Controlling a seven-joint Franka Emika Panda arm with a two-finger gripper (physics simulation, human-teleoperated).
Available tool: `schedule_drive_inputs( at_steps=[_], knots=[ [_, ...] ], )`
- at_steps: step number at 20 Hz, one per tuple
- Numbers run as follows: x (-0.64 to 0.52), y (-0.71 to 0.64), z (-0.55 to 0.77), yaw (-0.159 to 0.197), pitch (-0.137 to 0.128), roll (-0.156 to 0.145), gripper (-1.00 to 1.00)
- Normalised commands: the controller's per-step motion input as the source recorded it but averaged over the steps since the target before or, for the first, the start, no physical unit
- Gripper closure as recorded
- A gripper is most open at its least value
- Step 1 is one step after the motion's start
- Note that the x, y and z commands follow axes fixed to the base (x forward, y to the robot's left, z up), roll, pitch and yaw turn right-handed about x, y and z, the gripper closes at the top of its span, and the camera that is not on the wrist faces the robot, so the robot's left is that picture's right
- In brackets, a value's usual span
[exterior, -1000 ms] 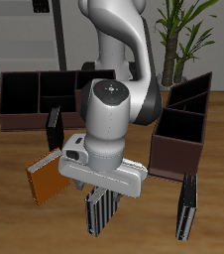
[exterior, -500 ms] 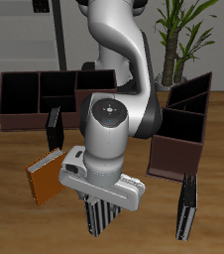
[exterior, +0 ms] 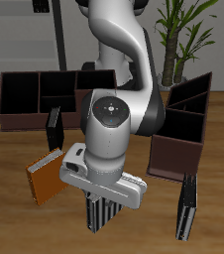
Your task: Place the right striped book into the left desk caddy's back compartment
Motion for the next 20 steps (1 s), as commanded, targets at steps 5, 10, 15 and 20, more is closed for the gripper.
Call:
schedule_drive_inputs(
  at_steps=[5, 10, 15, 20],
  knots=[
    [-0.19, -0.01, 0.46, 0.014, -0.033, -0.003, 1.00],
    [-0.26, -0.01, 0.66, 0.036, -0.056, -0.024, 1.00],
    [-0.34, 0.01, 0.69, 0.053, -0.058, -0.010, 1.00],
    [-0.39, -0.04, 0.64, 0.030, -0.039, -0.022, 1.00]
  ],
)
